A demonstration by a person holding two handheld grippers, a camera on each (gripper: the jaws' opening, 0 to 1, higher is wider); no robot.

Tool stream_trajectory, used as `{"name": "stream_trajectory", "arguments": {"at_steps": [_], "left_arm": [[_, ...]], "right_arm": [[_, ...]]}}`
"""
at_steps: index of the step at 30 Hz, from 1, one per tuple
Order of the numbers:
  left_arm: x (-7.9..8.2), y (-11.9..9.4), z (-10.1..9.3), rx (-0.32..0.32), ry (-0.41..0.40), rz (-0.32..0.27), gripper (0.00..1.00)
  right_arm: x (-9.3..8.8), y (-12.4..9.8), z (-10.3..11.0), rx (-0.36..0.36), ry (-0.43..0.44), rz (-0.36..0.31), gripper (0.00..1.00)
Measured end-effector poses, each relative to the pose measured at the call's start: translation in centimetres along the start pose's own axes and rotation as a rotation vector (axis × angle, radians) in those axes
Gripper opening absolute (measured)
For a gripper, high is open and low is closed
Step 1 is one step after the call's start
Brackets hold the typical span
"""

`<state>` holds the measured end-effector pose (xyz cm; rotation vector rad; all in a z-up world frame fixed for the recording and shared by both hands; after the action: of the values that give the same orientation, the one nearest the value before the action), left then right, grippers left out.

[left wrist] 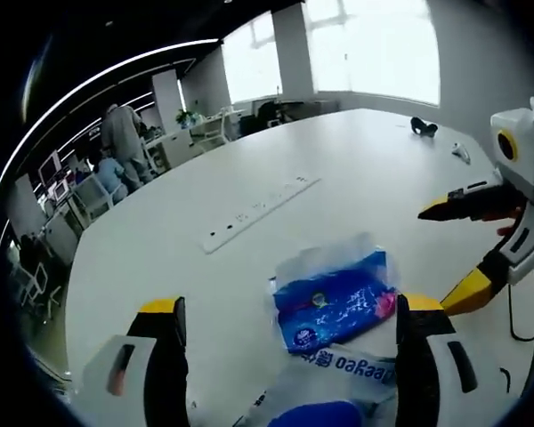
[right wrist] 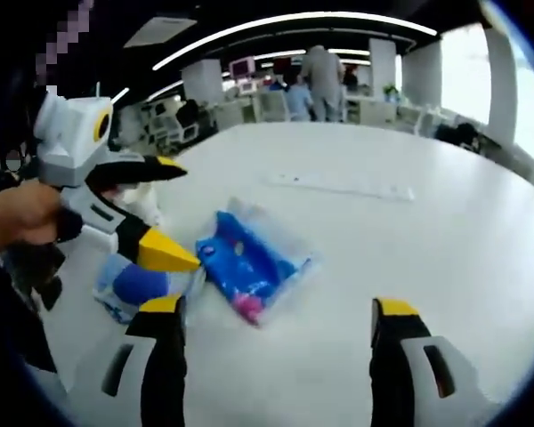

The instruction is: Arrange the tabletop items into an orderly group along one side of the table until the central work area is clear of visible clutter.

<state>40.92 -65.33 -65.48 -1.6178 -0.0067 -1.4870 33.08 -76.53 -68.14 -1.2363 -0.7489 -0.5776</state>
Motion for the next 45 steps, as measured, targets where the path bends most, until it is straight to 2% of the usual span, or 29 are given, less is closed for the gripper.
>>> {"name": "stream_trajectory", "arguments": {"at_steps": [3, 5, 8, 15, 22, 24, 26, 29, 31, 33, 35, 37, 38, 39, 40, 42, 45], "left_arm": [[0.2, 0.3, 0.4, 0.002, -0.004, -0.002, 0.97], [0.1, 0.5, 0.6, 0.005, 0.008, 0.004, 0.96], [-0.1, 0.9, 0.7, 0.000, 0.019, 0.016, 0.95], [-0.9, 2.3, 1.1, 0.002, 0.042, 0.041, 0.92], [-1.8, 3.7, 0.9, -0.019, 0.051, 0.071, 0.88], [-2.1, 4.0, 0.8, -0.025, 0.058, 0.083, 0.86], [-2.4, 4.3, 0.6, -0.041, 0.063, 0.093, 0.79], [-2.5, 4.8, 0.3, -0.054, 0.055, 0.088, 0.67], [-2.4, 5.0, 0.3, -0.049, 0.050, 0.084, 0.63], [-2.3, 5.3, -0.3, -0.084, 0.015, 0.077, 0.63], [-2.5, 5.5, -0.4, -0.088, 0.031, 0.090, 0.61], [-2.5, 5.6, -0.5, -0.092, 0.036, 0.093, 0.56], [-2.5, 5.6, -0.7, -0.102, 0.026, 0.089, 0.51], [-2.4, 5.7, -1.4, -0.140, 0.007, 0.083, 0.43], [-2.4, 5.7, -1.3, -0.137, 0.004, 0.077, 0.34], [-2.5, 5.7, -1.0, -0.116, 0.019, 0.084, 0.31], [-2.4, 5.6, -1.2, -0.134, -0.003, 0.074, 0.29]], "right_arm": [[0.4, 0.4, -0.1, -0.002, 0.030, -0.011, 0.81], [0.3, 0.9, 0.5, 0.029, 0.061, 0.004, 0.81], [0.5, 1.4, 0.4, 0.015, 0.043, -0.002, 0.81], [0.8, 3.1, -0.2, 0.005, 0.061, 0.001, 0.71], [0.2, 4.4, -0.6, 0.012, 0.075, 0.019, 0.66], [0.1, 4.6, -0.8, 0.010, 0.094, 0.025, 0.62], [0.0, 5.0, -0.8, 0.021, 0.152, 0.030, 0.53], [-0.2, 5.3, -1.2, 0.009, 0.157, 0.037, 0.44], [-0.2, 5.4, -1.3, 0.012, 0.158, 0.039, 0.41], [0.1, 5.5, -1.1, 0.020, 0.161, 0.029, 0.39], [0.2, 5.5, -1.2, 0.018, 0.160, 0.025, 0.33], [0.2, 5.7, -1.1, 0.029, 0.181, 0.027, 0.25], [0.1, 5.7, -1.1, 0.030, 0.208, 0.032, 0.23], [0.1, 5.8, -1.1, 0.035, 0.215, 0.031, 0.22], [0.0, 5.7, -1.1, 0.031, 0.218, 0.031, 0.22], [-0.2, 5.7, -1.1, 0.023, 0.212, 0.040, 0.21], [-0.4, 5.6, -1.1, 0.025, 0.221, 0.041, 0.17]]}}
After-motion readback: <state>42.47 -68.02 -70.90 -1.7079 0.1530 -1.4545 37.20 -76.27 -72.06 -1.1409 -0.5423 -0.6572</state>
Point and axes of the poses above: the point that each gripper's makers call its tool centre point, and the gripper's own axes: y roughly forward along the fingers, z roughly to its left, x roughly out of its top, the point moved 1 cm from there along -y, roughly backward along the fingers, and after that the axes turned 2 degrees about y, right-handed, at the moved point
